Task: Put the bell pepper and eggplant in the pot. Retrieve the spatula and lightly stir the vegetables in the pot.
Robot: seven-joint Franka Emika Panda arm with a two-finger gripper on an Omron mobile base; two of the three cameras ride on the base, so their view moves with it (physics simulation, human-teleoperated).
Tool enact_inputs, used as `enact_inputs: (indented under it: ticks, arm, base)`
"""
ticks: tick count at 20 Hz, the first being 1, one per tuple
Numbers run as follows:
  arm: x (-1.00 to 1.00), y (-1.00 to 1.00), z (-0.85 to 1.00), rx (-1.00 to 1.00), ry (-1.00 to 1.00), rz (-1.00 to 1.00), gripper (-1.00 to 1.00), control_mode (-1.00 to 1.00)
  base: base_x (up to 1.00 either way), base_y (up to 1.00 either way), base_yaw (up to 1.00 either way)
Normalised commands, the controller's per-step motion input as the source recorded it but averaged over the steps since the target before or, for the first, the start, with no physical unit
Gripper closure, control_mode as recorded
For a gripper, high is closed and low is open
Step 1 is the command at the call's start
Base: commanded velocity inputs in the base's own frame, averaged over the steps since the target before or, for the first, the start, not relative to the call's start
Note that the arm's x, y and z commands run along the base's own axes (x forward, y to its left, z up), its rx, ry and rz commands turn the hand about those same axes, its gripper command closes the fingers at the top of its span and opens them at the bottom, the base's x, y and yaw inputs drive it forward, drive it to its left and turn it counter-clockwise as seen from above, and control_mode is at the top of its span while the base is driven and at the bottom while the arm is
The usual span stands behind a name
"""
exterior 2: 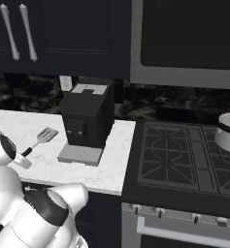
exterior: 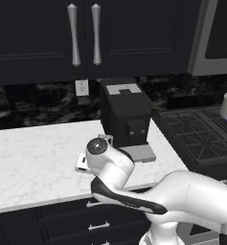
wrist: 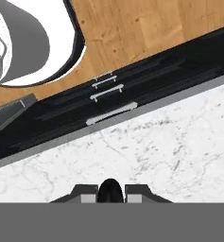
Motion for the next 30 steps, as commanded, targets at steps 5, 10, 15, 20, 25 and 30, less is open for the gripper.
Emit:
enact_inputs:
  ticks: [5, 10, 15, 20, 25, 30]
  arm:
    - [-0.38, 0.25, 1.00, 0.17, 0.05, 0.00, 1.00, -1.00]
    - [-0.08, 0.32, 1.00, 0.19, 0.25, -0.02, 1.00, -1.00]
    - [-0.12, 0.31, 1.00, 0.24, 0.32, -0.11, 1.00, -1.00]
    - [-0.37, 0.14, 0.99, 0.29, 0.30, -0.25, 1.00, -1.00]
    - [-0.50, 0.00, 0.79, 0.35, 0.34, -0.48, 1.00, -1.00]
    - [-0.43, -0.17, 0.58, 0.38, 0.36, -0.53, 1.00, -1.00]
  base:
    - [0.00, 0.00, 0.00]
    - [0.00, 0.00, 0.00]
    - [0.00, 0.00, 0.00]
    - [0.00, 0.00, 0.00]
    - [0.00, 0.00, 0.00]
    - [0.00, 0.00, 0.00]
